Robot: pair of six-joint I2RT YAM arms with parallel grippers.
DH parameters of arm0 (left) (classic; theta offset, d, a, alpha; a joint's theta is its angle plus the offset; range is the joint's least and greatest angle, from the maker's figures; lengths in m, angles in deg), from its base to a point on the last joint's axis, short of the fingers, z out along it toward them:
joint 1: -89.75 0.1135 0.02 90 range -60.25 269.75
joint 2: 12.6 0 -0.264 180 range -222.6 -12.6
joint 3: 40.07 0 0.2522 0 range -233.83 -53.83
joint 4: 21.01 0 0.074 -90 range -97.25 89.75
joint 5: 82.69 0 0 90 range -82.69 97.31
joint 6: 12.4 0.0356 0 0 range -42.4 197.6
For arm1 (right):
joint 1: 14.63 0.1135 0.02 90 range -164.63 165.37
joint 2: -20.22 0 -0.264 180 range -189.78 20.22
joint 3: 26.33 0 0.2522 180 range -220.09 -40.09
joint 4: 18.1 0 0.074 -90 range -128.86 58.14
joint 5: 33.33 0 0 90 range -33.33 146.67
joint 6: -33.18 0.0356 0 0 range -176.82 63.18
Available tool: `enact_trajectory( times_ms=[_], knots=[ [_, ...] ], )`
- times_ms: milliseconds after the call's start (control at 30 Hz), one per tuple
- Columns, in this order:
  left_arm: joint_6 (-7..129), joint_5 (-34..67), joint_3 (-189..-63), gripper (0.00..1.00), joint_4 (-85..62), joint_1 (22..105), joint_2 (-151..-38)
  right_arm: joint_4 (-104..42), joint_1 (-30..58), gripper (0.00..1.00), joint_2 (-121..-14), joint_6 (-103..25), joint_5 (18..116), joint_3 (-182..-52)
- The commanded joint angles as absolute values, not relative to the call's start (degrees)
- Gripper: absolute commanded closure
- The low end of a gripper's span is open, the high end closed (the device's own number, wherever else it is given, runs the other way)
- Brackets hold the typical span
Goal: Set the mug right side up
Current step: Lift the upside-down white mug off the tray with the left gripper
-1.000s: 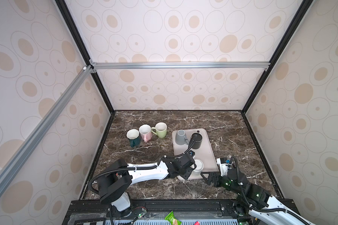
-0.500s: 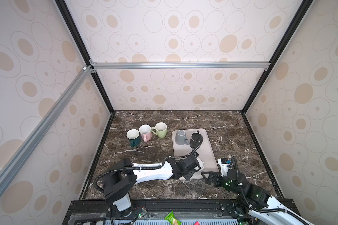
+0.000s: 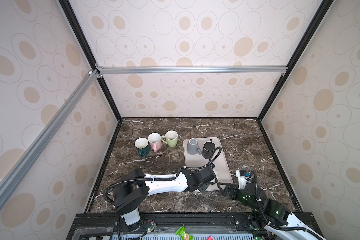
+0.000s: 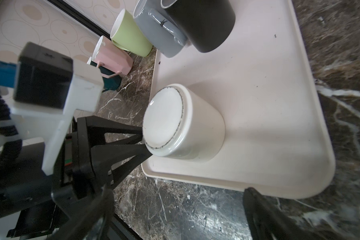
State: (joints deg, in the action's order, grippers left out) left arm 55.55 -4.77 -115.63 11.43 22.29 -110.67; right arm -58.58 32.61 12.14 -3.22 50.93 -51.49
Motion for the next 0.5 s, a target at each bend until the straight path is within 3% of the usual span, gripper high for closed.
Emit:
enact_trajectory(
  times_ms=[0, 167, 467],
  knots=[
    [56.74, -6.65, -118.61, 0.72, 12.87, 21.52, -112.06, -61.6, 32.93, 0.01, 14.16, -2.15, 49.42, -50.71],
    [57.45, -7.06, -120.04, 0.87, 13.93, 21.46, -113.45, -62.72, 32.99, 0.01, 15.33, -1.87, 49.16, -50.64],
    [56.55, -6.68, -120.78, 1.0, 13.94, 21.47, -112.9, -62.81, 33.0, 0.01, 15.1, -1.98, 49.07, -50.75]
  ],
)
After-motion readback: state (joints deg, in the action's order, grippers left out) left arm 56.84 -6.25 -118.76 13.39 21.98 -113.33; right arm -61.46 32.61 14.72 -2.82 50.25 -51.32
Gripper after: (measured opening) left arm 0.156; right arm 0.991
